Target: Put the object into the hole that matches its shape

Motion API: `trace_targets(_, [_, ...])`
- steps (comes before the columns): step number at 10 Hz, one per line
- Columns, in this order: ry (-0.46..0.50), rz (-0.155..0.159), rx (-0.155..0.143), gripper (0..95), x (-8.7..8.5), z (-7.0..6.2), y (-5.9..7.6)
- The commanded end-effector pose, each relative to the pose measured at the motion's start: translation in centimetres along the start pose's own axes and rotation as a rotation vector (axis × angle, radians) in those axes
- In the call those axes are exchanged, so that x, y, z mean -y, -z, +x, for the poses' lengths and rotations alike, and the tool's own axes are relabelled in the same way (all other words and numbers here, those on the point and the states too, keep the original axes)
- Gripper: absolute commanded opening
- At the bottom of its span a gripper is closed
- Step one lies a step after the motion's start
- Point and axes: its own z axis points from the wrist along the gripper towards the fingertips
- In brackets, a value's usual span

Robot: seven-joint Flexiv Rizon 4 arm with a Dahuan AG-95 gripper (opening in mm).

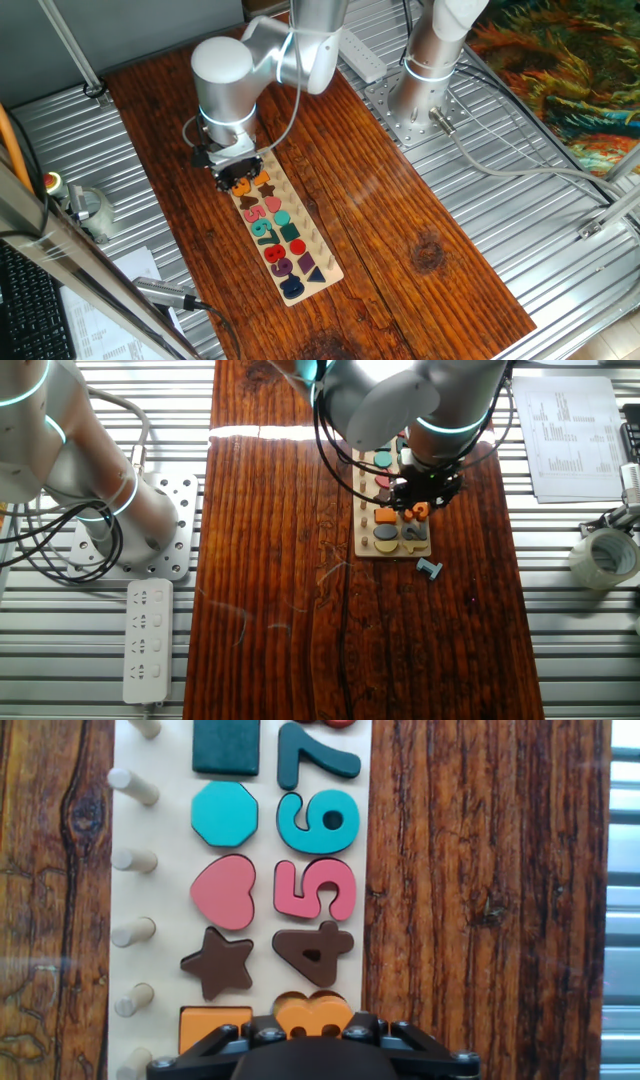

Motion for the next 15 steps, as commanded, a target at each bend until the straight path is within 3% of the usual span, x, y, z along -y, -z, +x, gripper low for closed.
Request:
trace_targets(1, [-0.008, 0.005, 0.000, 0.0, 0.02, 0.06, -0.06])
trace_targets(5, [-0.044, 0.004, 0.006, 0.0, -0.24, -0.17, -0.26])
trace_targets(8, [-0.042, 0.008, -0.011, 0.0, -0.30, -0.17, -0.30])
trace_targets(15, [-0.038, 0.004, -0.011, 0.0, -0.28, -0.15, -0.54])
